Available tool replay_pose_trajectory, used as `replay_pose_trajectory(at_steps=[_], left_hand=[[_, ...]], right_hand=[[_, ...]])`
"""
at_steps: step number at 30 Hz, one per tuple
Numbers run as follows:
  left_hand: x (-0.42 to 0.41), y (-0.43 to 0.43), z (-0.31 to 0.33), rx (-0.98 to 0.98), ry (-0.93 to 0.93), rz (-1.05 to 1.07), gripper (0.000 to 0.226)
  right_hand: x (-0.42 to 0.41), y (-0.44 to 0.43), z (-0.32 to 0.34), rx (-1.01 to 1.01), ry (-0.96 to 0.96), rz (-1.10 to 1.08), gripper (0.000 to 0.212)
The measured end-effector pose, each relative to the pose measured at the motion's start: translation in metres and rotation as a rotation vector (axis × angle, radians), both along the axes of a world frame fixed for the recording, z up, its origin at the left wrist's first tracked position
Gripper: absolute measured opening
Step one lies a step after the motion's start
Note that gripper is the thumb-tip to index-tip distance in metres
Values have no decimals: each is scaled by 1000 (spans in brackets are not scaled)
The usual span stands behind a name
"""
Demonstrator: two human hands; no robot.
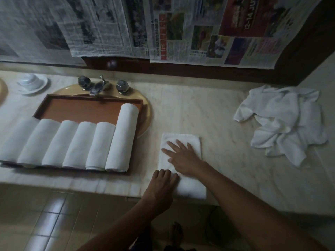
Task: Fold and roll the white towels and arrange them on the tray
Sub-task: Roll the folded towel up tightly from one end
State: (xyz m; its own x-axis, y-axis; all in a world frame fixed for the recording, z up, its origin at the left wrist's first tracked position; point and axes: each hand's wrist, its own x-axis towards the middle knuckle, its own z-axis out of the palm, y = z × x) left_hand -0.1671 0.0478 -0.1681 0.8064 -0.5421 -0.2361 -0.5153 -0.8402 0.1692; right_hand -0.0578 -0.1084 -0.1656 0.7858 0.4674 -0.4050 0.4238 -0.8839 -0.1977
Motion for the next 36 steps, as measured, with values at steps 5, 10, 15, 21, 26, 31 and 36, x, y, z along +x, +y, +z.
replay_pose_trajectory(at_steps=[5, 10, 15, 21, 26, 31, 36], left_hand=[[4, 1, 2, -34, 18, 16, 63], [5, 2, 0, -56, 36, 38, 66], [9, 4, 0, -88, 34, 37, 64], [15, 4, -4, -44, 20, 10, 67], [14, 4, -6, -48, 32, 26, 70], [17, 3, 3, -26, 37, 35, 69], [6, 17, -1, -120, 74, 4, 66]], right_hand=[[36, 10, -7, -51, -35, -21, 59], [0, -6, -1, 27, -186, -346, 57], [-2, -35, -11, -100, -128, -500, 67], [36, -70, -6, 107, -27, -577, 61], [-69, -63, 14, 415, 17, -401, 43], [-132, -62, -11, 280, -221, -82, 87], [-140, -69, -11, 282, -220, -63, 101]])
